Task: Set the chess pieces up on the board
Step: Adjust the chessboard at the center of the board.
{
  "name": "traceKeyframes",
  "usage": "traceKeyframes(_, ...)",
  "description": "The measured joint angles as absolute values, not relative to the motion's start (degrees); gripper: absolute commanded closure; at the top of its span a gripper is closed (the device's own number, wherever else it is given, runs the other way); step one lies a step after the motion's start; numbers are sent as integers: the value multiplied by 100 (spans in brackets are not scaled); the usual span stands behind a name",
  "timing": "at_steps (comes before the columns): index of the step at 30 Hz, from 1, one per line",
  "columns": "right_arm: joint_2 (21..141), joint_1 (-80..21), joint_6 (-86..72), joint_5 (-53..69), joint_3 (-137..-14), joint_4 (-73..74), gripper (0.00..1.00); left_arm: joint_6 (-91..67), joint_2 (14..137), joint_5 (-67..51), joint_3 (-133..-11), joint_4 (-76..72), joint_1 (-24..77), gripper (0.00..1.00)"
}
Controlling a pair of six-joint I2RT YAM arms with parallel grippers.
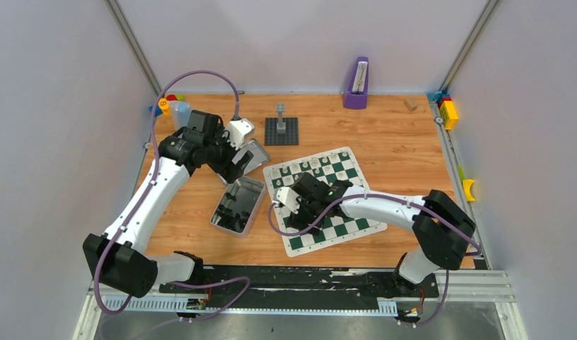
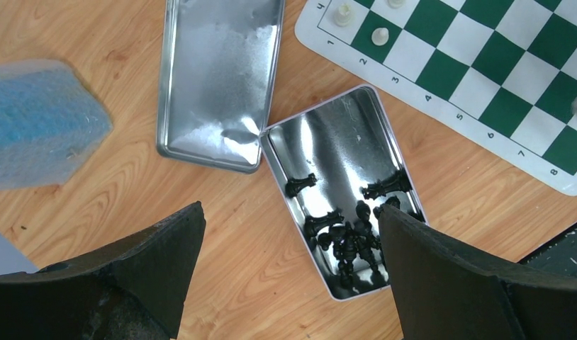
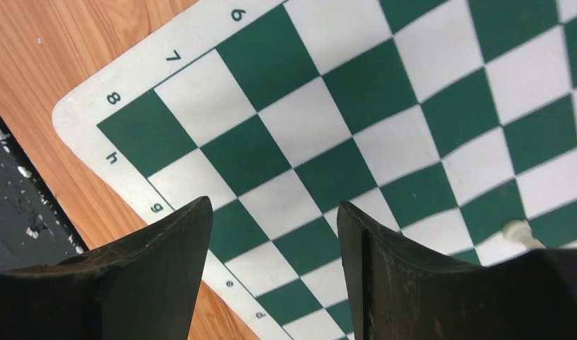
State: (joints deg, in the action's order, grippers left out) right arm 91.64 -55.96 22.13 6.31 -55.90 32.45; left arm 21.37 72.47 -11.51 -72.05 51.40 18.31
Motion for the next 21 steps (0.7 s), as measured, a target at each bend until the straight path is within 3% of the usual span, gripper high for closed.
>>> traceKeyframes(5,8429,-5256,2237,497,-5588,3454,35,2137,7229,-1151,-7207,5133,1831,0)
traceKeyframes(11,7609,-4143,2532,296,-5181,3524,36,2137,7229,-1190,-7212,5113,1831,0)
traceKeyframes(21,7474,-2873,3306,115,-4259,3701,37,2128,7116,-1262,-7203,4928,1831,0)
